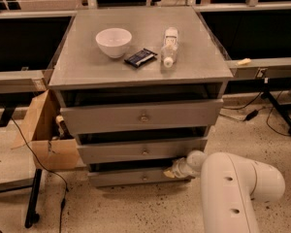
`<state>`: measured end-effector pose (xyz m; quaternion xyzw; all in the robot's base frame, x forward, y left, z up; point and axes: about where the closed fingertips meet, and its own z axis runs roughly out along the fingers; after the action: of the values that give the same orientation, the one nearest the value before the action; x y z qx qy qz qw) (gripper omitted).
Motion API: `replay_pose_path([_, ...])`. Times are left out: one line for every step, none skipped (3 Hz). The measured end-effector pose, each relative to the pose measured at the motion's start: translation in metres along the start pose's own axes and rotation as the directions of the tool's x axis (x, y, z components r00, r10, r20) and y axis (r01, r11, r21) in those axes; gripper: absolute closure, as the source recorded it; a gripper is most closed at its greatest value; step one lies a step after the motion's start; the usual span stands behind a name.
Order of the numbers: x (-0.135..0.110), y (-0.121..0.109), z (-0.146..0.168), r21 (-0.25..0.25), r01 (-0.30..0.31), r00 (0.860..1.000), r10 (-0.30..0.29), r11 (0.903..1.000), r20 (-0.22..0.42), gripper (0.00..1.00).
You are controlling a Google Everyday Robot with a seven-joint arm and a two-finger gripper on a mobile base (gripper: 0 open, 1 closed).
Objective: Open bottom drawer
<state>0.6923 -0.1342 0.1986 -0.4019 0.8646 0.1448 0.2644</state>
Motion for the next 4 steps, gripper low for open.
replay_pose_path([-0.001, 0.0, -0.001, 0.0, 0.0, 1.0, 0.0, 1.0, 0.0, 1.0])
replay_pose_path([0.018, 0.002, -0.009, -0.008, 0.008, 0.999, -0.008, 0.9999, -0.034, 1.0])
replay_pose_path([0.016, 0.003, -0.011, -0.008, 0.008, 0.999, -0.008, 0.9999, -0.034, 0.83])
replay_pose_path([0.025, 0.005, -0.016, -0.027, 0.018, 0.999, -0.019, 0.9995, -0.048, 0.58])
